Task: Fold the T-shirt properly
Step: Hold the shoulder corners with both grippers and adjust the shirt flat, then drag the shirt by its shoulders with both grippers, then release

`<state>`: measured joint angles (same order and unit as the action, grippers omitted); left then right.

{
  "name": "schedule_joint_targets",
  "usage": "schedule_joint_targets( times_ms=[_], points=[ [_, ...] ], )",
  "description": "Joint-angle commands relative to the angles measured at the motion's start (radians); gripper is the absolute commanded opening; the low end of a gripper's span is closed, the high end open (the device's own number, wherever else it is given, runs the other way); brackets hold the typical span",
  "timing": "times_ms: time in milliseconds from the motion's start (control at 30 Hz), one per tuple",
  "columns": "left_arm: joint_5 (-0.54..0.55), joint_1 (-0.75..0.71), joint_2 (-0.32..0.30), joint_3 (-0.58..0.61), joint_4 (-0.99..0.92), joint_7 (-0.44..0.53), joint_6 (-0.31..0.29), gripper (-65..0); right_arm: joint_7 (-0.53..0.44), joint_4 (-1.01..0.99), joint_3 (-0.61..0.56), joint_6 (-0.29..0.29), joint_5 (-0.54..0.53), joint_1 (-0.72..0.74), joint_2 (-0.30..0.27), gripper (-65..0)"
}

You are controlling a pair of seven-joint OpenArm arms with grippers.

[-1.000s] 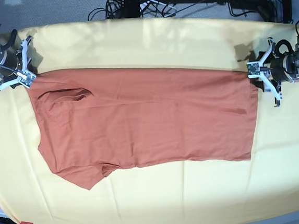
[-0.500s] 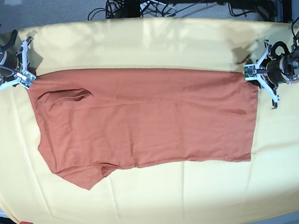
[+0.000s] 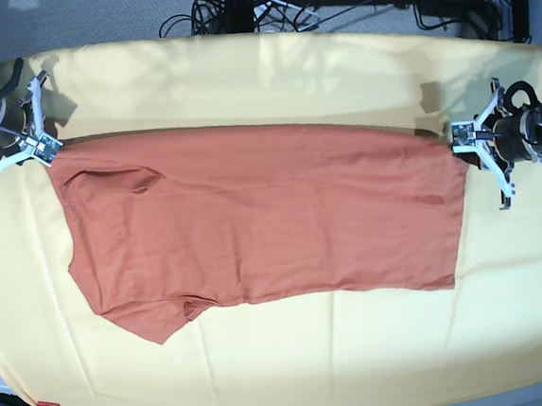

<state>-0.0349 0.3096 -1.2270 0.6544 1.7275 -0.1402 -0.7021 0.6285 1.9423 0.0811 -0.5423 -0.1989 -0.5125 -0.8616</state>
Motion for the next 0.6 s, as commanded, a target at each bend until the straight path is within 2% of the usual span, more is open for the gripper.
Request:
schedule_joint_targets(
  times_ms=[0, 67, 200, 467, 567],
  points=[
    [0.019, 0.014, -0.029, -0.013, 0.009, 0.006, 0.004, -65.0, 0.026, 0.013, 0.011, 0.007, -0.011, 0.002, -0.033, -65.0],
    [0.050, 0.014, -0.039, -0.013, 0.012, 0.006, 0.004, -65.0, 0.089, 0.013, 0.011, 0.006, -0.076, 0.003, -0.051, -65.0],
    [0.100, 0.003, -0.079, -0.013, 0.048, 0.006, 0.004, -65.0, 0.186, 0.013, 0.011, -0.057, -0.173, -0.005, -0.079, -65.0],
    [0.161, 0.001, -0.196, -0.013, 0.167, 0.006, 0.004, -65.0, 0.287, 0.014, 0.011, -0.087, -0.225, -0.056, -0.143, -65.0],
    [0.198, 0.000, -0.231, -0.013, 0.193, 0.006, 0.004, -65.0, 0.293, 0.015, 0.011, -0.088, -0.232, -0.086, -0.153, -65.0]
  ],
)
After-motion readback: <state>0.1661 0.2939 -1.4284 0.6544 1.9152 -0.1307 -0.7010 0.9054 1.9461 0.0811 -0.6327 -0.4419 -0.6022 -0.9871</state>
